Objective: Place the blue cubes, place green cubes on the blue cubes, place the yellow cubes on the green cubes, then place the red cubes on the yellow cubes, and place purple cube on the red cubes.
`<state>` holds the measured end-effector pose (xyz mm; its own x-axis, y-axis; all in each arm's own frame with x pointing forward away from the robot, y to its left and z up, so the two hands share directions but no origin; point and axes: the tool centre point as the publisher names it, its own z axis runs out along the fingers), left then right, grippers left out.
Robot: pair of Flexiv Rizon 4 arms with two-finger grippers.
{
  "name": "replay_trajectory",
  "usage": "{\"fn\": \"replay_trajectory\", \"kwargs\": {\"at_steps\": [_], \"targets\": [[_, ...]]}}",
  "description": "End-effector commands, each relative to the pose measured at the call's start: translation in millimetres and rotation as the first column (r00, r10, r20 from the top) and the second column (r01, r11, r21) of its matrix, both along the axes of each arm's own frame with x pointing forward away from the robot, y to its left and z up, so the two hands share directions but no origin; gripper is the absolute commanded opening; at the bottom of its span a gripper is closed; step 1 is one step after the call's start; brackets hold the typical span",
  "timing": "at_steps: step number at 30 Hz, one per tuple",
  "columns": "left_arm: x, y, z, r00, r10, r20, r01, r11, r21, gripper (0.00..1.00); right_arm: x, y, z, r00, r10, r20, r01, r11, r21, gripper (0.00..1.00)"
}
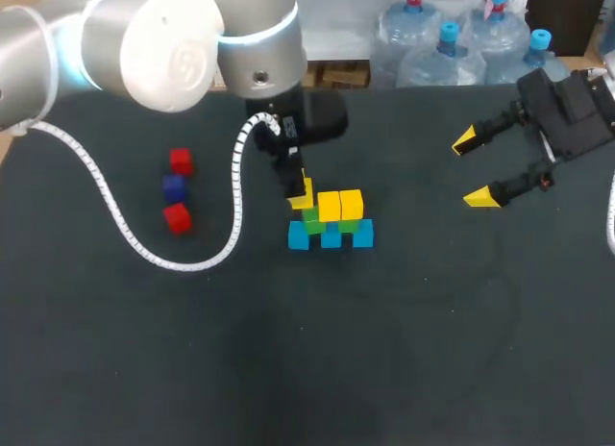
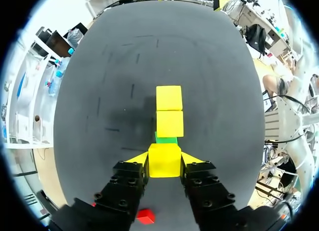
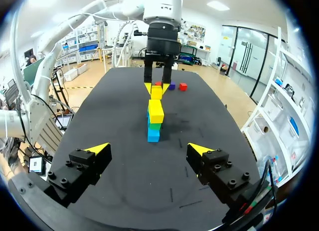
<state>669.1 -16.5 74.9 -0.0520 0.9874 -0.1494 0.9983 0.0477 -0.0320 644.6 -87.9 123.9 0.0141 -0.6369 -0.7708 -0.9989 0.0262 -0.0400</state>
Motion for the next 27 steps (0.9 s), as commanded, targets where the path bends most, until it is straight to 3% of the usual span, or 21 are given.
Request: {"fn": "replay_trajectory", "kwargs": {"at_steps": [1, 27], "targets": [[-0.5, -0.1, -0.6, 1.0, 0.0, -0.004, 0.0, 1.0, 0.003, 0.0, -0.1, 0.2, -0.4, 1.0, 0.0, 0.001, 0.0, 1.0, 0.001, 1.0], [-4.4, -10.2, -4.3, 1.0, -0.006, -0.03, 0.006, 1.0, 0.011, 0.0, -0.1, 0.2, -0.4, 1.0, 0.0, 0.001, 0.0, 1.0, 0.001, 1.0]]}}
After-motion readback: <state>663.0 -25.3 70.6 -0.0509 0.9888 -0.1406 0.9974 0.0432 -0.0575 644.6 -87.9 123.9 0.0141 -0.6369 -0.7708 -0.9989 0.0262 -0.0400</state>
